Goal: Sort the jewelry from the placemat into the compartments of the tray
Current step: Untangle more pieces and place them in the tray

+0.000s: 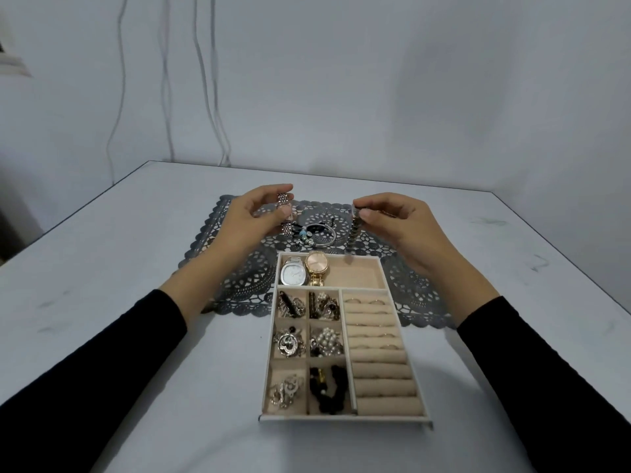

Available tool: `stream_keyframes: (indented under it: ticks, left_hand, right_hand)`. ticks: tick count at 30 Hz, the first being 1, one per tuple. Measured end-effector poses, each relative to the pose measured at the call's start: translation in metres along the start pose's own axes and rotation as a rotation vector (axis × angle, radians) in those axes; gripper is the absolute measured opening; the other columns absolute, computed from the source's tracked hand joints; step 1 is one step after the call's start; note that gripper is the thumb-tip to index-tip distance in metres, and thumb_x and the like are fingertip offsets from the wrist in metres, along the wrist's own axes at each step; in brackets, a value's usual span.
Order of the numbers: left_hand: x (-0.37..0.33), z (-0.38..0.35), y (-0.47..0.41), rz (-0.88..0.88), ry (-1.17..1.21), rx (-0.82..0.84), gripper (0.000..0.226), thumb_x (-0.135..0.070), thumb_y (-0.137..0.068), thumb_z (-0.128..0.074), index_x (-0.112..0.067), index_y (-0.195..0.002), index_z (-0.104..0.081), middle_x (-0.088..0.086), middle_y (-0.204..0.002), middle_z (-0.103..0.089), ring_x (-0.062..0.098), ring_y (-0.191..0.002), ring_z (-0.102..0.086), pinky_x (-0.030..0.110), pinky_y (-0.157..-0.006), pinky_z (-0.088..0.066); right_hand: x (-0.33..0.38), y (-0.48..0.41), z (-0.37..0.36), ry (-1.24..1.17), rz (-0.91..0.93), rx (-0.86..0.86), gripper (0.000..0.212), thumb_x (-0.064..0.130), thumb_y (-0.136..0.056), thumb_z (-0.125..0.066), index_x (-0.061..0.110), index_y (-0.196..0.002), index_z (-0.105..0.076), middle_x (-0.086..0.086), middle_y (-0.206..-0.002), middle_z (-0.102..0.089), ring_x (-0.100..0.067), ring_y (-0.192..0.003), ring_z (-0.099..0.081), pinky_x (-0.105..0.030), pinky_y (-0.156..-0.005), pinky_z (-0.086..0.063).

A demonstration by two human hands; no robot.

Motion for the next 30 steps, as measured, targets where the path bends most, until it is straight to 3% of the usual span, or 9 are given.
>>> stream_keyframes:
  ticks: [5,13,22,30]
  left_hand:
    - [-0.003,0.003,0.018,-0.009,0.038,-0.027,0.036,-0.009,-0.087,-0.070,-0.018,-0.122,-0.065,0.001,-0.118,-0.068,0.024,-0.100,-0.070,0.026,-0.080,-0.058]
    - [-0.003,0.002,0.027,-0.011,0.049,-0.048,0.034,-0.008,-0.085,-0.071,-0.018,-0.118,-0.067,-0.001,-0.116,-0.070,0.024,-0.105,-0.069,0.036,-0.091,-0.056]
    - [-0.001,0.006,0.027,-0.009,0.052,-0.062,0.034,-0.009,-0.085,-0.072,-0.018,-0.118,-0.067,0.003,-0.119,-0.068,0.025,-0.105,-0.068,0.035,-0.089,-0.057]
    - [-0.002,0.003,0.028,-0.016,0.061,-0.050,0.032,-0.007,-0.085,-0.071,-0.023,-0.113,-0.068,0.001,-0.115,-0.069,0.023,-0.106,-0.068,0.033,-0.087,-0.058]
  right_hand:
    - [0.005,0.020,-0.015,0.012,0.003,0.092,0.018,0.001,-0.084,-0.066,0.009,-0.100,-0.071,-0.006,-0.097,-0.072,-0.018,-0.092,-0.068,-0.027,-0.086,-0.055]
    - [-0.002,0.035,-0.030,0.032,-0.061,0.131,0.018,0.001,-0.082,-0.068,0.010,-0.097,-0.073,-0.009,-0.099,-0.073,-0.026,-0.095,-0.068,-0.042,-0.089,-0.055]
    - [-0.012,0.032,-0.032,0.131,-0.145,0.126,0.017,-0.001,-0.081,-0.069,0.009,-0.095,-0.074,-0.008,-0.096,-0.074,-0.025,-0.092,-0.070,-0.036,-0.083,-0.058]
    - [-0.020,0.031,-0.027,0.127,-0.221,0.118,0.017,-0.003,-0.083,-0.066,0.003,-0.098,-0.072,-0.017,-0.096,-0.072,-0.033,-0.097,-0.069,-0.047,-0.091,-0.054]
Point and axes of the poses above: each hand's wrist, its own y-axis away from the middle knuckle, its own z-axis out of the back of the hand, x = y × z, the point moved 4 cm from there along -y, towards the middle knuckle
